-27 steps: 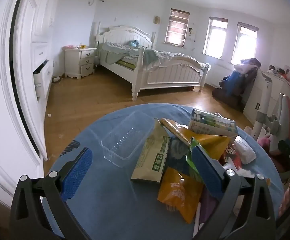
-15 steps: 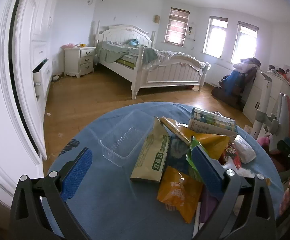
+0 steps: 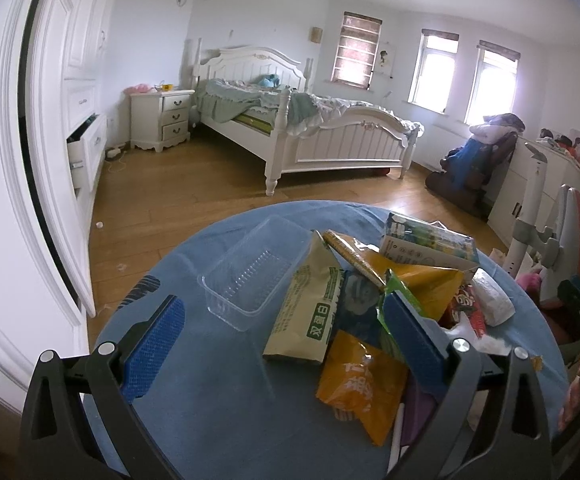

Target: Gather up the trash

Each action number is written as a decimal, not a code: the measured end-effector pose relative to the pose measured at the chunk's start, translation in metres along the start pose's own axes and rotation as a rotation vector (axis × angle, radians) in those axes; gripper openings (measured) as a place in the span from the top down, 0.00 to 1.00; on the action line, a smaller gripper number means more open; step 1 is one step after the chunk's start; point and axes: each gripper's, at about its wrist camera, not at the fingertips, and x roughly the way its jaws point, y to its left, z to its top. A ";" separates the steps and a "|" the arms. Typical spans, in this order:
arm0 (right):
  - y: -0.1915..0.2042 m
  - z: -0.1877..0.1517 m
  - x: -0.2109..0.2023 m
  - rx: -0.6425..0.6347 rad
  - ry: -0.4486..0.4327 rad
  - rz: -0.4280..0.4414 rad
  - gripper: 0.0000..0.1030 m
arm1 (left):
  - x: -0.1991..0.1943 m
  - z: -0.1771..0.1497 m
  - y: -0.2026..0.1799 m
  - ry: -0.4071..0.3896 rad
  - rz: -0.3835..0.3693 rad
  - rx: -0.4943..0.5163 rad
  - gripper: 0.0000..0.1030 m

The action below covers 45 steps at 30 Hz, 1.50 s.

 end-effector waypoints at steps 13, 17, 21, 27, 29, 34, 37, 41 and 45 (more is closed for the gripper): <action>-0.001 0.001 0.000 0.002 0.000 0.000 0.05 | 0.000 0.000 0.002 0.002 -0.001 0.000 0.05; 0.000 0.001 0.000 0.002 0.001 0.000 0.05 | 0.000 -0.001 0.002 0.004 0.000 -0.002 0.05; 0.001 -0.002 0.002 0.001 0.002 -0.001 0.05 | 0.000 0.000 0.003 0.005 0.002 -0.003 0.05; -0.002 -0.002 0.007 0.011 0.028 0.009 0.05 | 0.002 -0.001 0.004 0.016 -0.015 -0.009 0.05; -0.006 -0.002 0.014 0.030 0.062 0.084 0.05 | 0.002 0.000 0.008 0.042 -0.055 0.009 0.05; 0.000 0.041 0.045 -0.068 0.164 0.314 0.06 | 0.013 0.019 0.022 0.141 -0.079 0.154 0.05; 0.013 0.069 0.063 -0.091 0.204 0.422 0.25 | 0.031 0.031 0.030 0.196 -0.089 0.197 0.05; 0.051 0.081 0.098 -0.279 0.279 0.484 0.29 | 0.061 0.049 0.037 0.241 -0.098 0.213 0.05; 0.078 0.067 0.148 -0.464 0.451 0.495 0.29 | 0.082 0.049 0.029 0.299 -0.143 0.291 0.05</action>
